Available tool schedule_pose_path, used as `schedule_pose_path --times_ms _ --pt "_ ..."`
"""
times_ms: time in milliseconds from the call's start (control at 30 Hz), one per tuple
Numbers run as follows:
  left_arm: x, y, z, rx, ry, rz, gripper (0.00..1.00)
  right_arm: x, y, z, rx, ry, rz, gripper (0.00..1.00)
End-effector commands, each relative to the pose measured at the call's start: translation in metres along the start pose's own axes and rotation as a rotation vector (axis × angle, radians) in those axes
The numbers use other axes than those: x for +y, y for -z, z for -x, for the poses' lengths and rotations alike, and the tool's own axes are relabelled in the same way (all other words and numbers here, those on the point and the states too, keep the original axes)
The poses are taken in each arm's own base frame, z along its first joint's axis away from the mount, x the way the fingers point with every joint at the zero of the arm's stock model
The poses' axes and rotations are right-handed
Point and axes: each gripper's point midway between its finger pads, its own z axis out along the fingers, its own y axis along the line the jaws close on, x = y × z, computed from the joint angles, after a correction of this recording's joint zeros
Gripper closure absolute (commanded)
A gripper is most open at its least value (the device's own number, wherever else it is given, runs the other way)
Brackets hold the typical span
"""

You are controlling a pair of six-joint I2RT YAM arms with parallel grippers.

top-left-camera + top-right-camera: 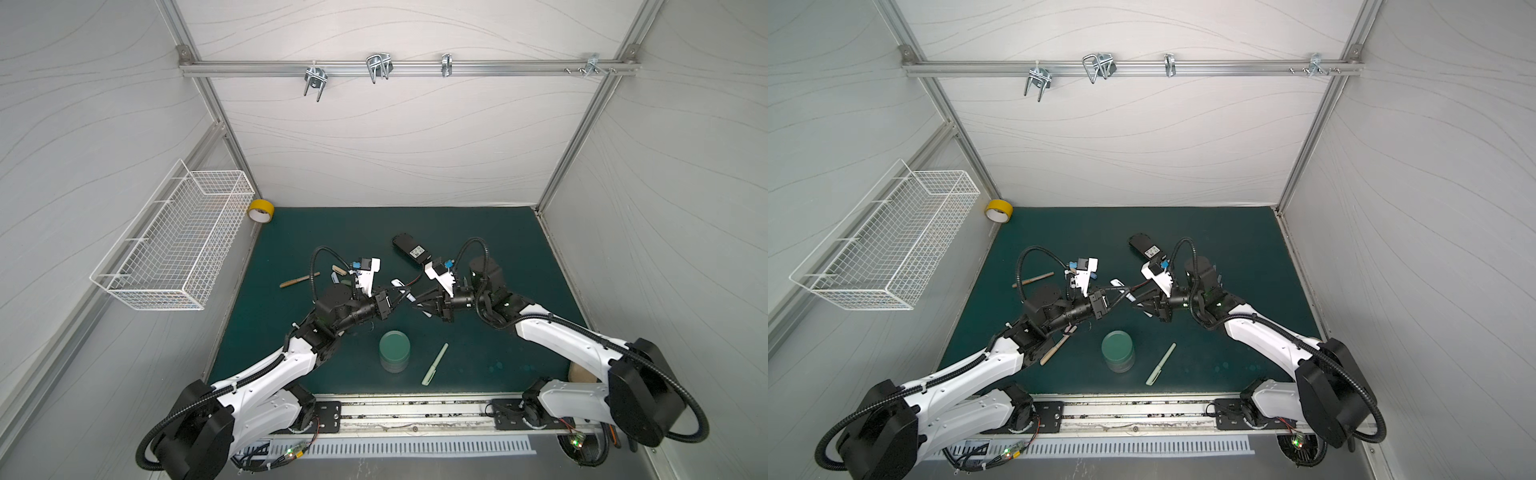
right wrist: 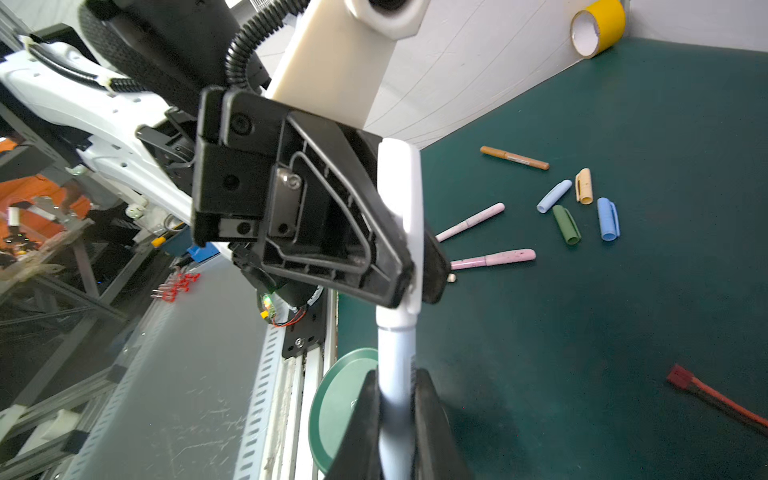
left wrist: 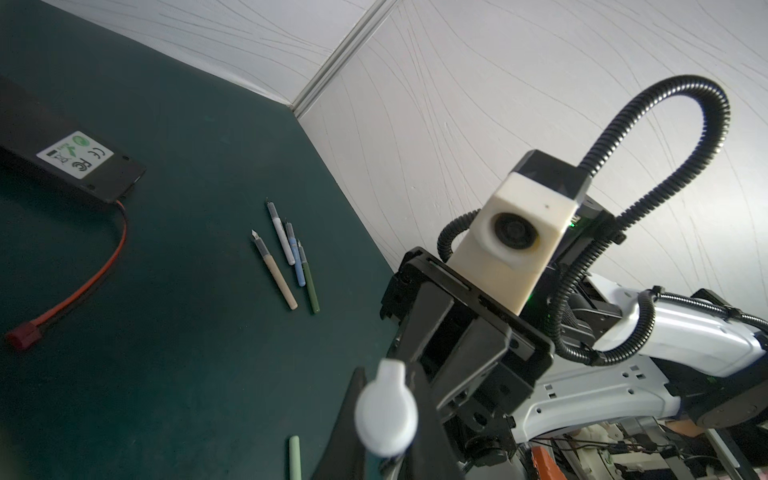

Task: Open the pen caps

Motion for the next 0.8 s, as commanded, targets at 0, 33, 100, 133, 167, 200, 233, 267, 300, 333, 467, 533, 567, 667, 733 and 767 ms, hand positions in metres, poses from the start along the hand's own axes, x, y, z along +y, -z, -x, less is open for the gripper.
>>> schedule_pose_path --times_ms 0,33,100,133,167,200,233,267,300,333,467,533,567,667,733,767 --pt "0.02 0.014 0.056 -0.234 -0.028 0.096 1.0 0.007 0.01 -0.02 0.043 -0.087 0.043 1.0" --pt "0.022 0.016 0.056 -0.24 -0.021 0.1 1.0 0.005 0.01 -0.022 0.048 -0.074 0.01 1.0" --pt "0.024 0.018 0.058 -0.251 -0.014 0.103 1.0 -0.002 0.008 -0.026 0.06 -0.03 -0.077 1.0" --pt "0.025 0.02 0.06 -0.259 -0.011 0.107 1.0 -0.005 0.007 -0.029 0.069 0.001 -0.128 1.0" --pt "0.025 0.02 0.06 -0.264 -0.01 0.109 1.0 -0.008 0.006 -0.031 0.075 0.025 -0.17 1.0" --pt "0.026 0.022 0.061 -0.27 -0.011 0.114 1.0 -0.009 0.007 -0.03 0.073 0.053 -0.21 1.0" --pt "0.026 0.023 0.062 -0.277 -0.008 0.117 1.0 -0.012 0.008 -0.031 0.074 0.076 -0.248 1.0" --pt "0.027 0.024 0.062 -0.281 -0.007 0.122 1.0 -0.013 0.008 -0.031 0.071 0.097 -0.271 1.0" --pt "0.028 0.026 0.063 -0.288 -0.006 0.125 1.0 -0.014 0.009 -0.032 0.07 0.119 -0.295 1.0" --pt "0.028 0.027 0.064 -0.294 -0.005 0.127 1.0 -0.014 0.01 -0.032 0.07 0.137 -0.314 1.0" --pt "0.029 0.03 0.066 -0.307 -0.001 0.132 1.0 -0.008 0.009 -0.034 0.081 0.153 -0.297 1.0" --pt "0.029 0.031 0.066 -0.309 -0.001 0.13 1.0 0.0 0.009 -0.032 0.064 0.106 -0.206 1.0" --pt "0.03 0.031 0.067 -0.31 0.001 0.13 1.0 0.005 0.01 -0.028 0.047 0.068 -0.14 1.0" --pt "0.031 0.03 0.066 -0.304 0.003 0.133 1.0 -0.001 0.016 -0.026 0.026 0.01 -0.121 1.0" --pt "0.038 0.031 0.066 -0.303 0.009 0.178 1.0 -0.007 0.02 -0.024 0.011 0.001 -0.155 1.0" --pt "0.046 0.033 0.067 -0.301 0.018 0.229 1.0 -0.011 0.022 -0.024 0.008 -0.005 -0.182 1.0"
